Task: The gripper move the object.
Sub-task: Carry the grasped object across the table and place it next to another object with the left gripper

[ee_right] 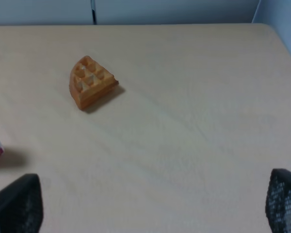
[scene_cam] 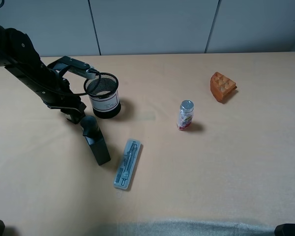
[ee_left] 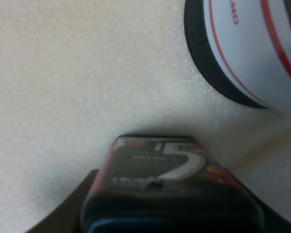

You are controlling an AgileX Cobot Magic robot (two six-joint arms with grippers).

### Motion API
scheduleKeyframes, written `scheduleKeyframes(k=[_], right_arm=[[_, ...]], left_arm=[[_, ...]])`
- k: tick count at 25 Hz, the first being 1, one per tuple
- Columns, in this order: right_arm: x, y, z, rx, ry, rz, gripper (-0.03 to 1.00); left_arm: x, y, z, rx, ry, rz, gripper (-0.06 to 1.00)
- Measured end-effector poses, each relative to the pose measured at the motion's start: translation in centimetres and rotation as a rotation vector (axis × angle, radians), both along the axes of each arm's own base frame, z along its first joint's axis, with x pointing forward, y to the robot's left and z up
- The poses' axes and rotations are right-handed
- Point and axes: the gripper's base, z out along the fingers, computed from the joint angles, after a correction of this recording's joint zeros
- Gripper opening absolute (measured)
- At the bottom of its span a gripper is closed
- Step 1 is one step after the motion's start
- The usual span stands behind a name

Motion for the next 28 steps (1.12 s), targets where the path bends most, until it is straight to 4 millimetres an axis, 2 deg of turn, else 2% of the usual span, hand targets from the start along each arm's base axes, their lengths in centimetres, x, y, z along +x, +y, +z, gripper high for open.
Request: scheduleKeyframes(k=[15, 28], right_arm=[[0.0, 0.0, 0.0, 0.0, 0.0, 0.0, 0.69], [0.0, 0.0, 0.0, 0.0, 0.0, 0.0, 0.69]], left_arm=[[-0.2, 0.0, 0.2, -0.008, 0.019, 0.024, 0.46], [-0.9, 0.1, 4.4, -0.02, -0.051, -0.006, 0.46]])
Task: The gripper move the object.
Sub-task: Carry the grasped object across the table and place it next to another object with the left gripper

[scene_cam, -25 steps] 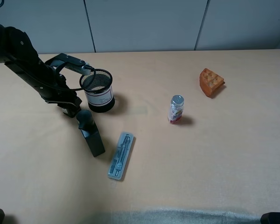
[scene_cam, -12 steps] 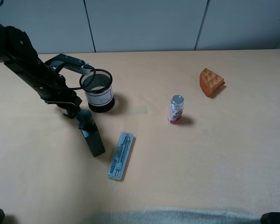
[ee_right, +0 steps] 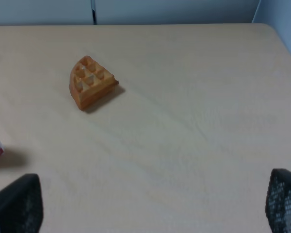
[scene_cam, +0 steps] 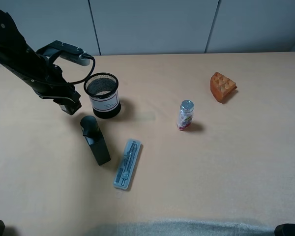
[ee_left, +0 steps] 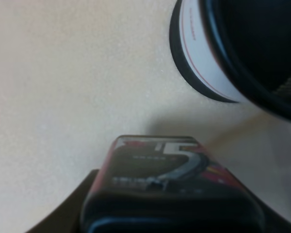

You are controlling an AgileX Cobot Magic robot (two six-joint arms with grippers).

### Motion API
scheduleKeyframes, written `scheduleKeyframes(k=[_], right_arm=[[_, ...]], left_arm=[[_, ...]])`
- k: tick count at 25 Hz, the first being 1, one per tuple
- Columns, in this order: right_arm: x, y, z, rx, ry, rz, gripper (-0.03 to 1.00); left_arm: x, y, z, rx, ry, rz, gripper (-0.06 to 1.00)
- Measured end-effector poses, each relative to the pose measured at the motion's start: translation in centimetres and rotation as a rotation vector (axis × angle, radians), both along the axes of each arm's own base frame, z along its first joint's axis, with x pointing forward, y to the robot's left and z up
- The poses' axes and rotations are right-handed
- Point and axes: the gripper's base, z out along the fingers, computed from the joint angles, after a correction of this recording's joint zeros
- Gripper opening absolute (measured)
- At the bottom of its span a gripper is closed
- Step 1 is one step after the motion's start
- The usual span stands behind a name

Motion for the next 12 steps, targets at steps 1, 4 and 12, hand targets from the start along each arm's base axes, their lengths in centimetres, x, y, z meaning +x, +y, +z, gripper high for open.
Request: scheduleKeyframes(k=[1, 4, 12], right_arm=[[0.0, 0.0, 0.0, 0.0, 0.0, 0.0, 0.69], [0.0, 0.0, 0.0, 0.0, 0.0, 0.0, 0.69], [0.0, 0.0, 0.0, 0.0, 0.0, 0.0, 0.69]], left_arm=[[-0.1, 0.0, 0.4, -0.002, -0.006, -0.002, 0.46], [-0.4, 0.1, 1.4, -0.005, -0.017, 0.001, 0.46], [-1.5, 0.5, 4.2, -0.007, -0.045, 0.044, 0.46]])
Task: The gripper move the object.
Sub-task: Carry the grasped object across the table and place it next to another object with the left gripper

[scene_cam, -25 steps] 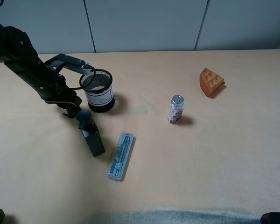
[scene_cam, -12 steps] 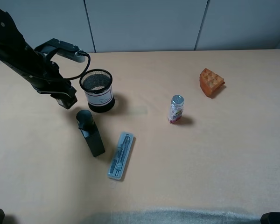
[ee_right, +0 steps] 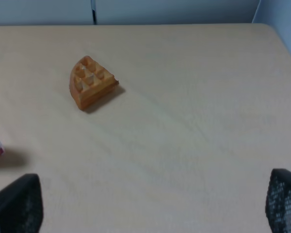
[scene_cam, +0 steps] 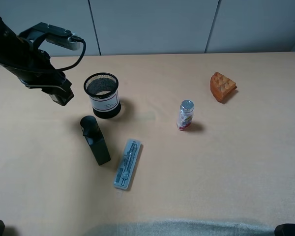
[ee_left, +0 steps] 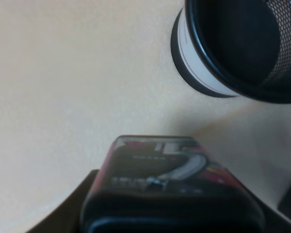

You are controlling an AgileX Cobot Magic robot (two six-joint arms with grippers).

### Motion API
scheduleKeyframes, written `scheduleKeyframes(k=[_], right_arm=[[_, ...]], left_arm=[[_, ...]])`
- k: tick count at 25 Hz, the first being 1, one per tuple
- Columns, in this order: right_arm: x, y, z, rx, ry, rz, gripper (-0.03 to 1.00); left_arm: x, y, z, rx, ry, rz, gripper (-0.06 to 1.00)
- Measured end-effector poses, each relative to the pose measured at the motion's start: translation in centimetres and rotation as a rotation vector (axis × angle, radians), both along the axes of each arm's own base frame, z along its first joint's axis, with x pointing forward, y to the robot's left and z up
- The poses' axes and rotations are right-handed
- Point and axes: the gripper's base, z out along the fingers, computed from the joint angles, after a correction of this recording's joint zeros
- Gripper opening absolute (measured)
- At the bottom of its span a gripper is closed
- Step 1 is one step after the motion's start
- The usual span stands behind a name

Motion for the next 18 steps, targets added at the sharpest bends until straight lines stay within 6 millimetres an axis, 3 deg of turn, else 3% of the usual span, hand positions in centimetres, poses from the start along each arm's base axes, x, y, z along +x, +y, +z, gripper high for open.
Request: scheduleKeyframes(k=[6, 18], right_arm=[[0.0, 0.0, 0.0, 0.001, 0.0, 0.001, 0.69], [0.0, 0.0, 0.0, 0.001, 0.0, 0.001, 0.69]], left_arm=[[-0.3, 0.0, 1.6, -0.02, 0.003, 0.033, 0.46], [2.2, -1.2, 7.8, -0.061, -0.061, 0.064, 0.46]])
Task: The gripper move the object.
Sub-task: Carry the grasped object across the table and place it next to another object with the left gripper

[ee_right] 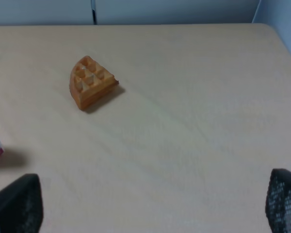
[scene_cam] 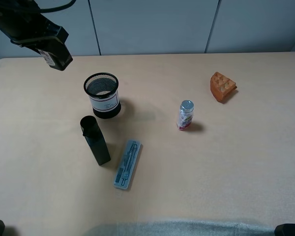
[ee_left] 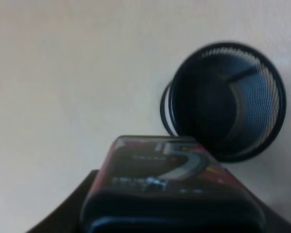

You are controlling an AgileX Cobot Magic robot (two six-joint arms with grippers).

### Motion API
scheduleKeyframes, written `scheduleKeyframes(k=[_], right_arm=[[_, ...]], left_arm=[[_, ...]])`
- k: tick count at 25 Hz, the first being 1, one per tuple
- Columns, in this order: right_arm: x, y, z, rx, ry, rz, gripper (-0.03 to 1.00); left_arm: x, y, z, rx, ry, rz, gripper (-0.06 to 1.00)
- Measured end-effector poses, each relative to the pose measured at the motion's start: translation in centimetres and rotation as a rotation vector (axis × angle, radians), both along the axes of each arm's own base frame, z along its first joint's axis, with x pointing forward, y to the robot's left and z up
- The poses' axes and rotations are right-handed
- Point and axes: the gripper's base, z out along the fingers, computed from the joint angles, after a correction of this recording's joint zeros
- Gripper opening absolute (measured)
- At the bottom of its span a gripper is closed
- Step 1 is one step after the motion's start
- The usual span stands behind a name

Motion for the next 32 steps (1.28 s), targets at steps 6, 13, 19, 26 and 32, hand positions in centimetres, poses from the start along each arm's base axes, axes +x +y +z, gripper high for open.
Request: scheduleKeyframes(k=[6, 13, 19, 26, 32], right_arm=[[0.0, 0.0, 0.0, 0.0, 0.0, 0.0, 0.69], [0.0, 0.0, 0.0, 0.0, 0.0, 0.0, 0.69], [0.0, 0.0, 0.0, 0.0, 0.0, 0.0, 0.69], [0.0, 0.0, 0.0, 0.0, 0.0, 0.0, 0.69], [0.0, 0.0, 0.0, 0.0, -0.001, 0.0, 0.69]], left_arm=[[0.4, -1.4, 2.0, 0.089, -0.08, 0.036, 0.46], [1.6, -3.1, 3.0, 0.124, -0.089, 0.052, 0.46], [4.4, -6.4, 2.6, 0.134, -0.071, 0.0, 0.46], [6.9, -10.3, 2.1, 0.123, -0.1, -0.059, 0.46], [8.4, -13.5, 1.4, 0.115, -0.117, -0.105, 0.46]])
